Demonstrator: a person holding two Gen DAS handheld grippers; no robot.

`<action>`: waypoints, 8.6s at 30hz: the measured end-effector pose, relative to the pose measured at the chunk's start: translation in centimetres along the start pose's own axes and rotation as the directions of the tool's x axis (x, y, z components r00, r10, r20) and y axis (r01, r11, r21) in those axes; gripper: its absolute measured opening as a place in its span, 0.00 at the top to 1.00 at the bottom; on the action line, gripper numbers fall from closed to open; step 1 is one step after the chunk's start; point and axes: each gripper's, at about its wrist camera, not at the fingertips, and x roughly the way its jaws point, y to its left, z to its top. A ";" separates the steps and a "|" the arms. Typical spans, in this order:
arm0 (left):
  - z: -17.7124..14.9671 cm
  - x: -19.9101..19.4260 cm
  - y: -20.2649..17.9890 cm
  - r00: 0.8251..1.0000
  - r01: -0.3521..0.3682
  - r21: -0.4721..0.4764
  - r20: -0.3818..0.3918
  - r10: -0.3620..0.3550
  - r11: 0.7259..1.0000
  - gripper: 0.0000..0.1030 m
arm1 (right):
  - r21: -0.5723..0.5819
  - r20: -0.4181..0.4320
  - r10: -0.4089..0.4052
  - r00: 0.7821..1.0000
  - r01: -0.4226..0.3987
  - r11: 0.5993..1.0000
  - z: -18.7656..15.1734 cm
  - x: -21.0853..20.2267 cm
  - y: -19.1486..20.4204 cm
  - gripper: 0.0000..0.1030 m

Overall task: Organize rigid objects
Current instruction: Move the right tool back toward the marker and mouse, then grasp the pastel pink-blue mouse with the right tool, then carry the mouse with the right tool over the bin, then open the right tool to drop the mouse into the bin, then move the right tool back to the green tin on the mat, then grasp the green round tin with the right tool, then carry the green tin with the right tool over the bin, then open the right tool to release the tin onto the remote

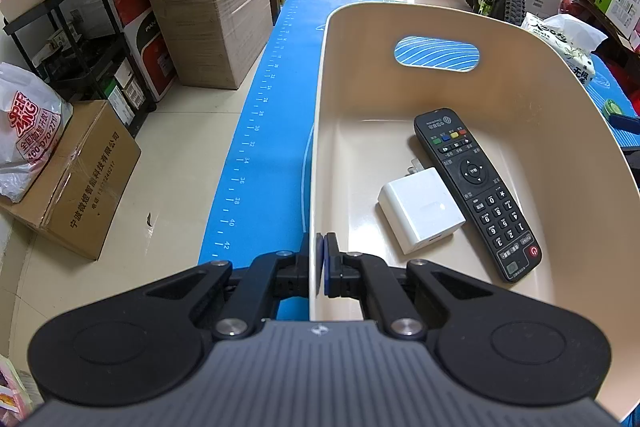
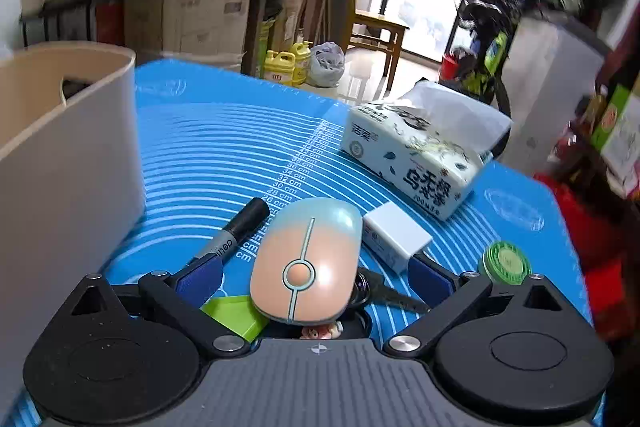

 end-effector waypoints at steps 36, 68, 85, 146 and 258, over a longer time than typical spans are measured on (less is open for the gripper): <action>0.1 -0.1 0.0 1.000 -0.001 -0.002 0.002 0.001 1.000 0.95 | 0.101 0.087 0.002 0.996 -0.011 0.995 -0.5 -1.1 -1.7 0.40; 0.0 0.1 -0.2 1.000 -0.004 -0.006 0.002 0.004 1.000 0.95 | -0.248 0.164 0.419 0.893 -0.374 0.894 5.7 -13.7 10.4 0.40; -0.2 0.1 -0.1 1.000 -0.003 -0.006 0.001 0.003 1.000 0.96 | -0.406 -0.182 0.476 0.860 -0.507 0.760 3.7 -11.4 18.2 0.40; -0.2 0.2 -0.6 1.000 -0.028 0.006 -0.001 0.028 1.000 0.95 | 0.128 0.038 0.074 0.997 -0.079 0.989 -0.3 -7.1 -12.1 0.02; -0.6 0.0 -0.4 0.999 -0.013 -0.017 0.030 0.013 1.000 0.96 | -0.407 -0.340 0.268 0.902 -0.398 0.822 5.8 -5.9 17.6 0.44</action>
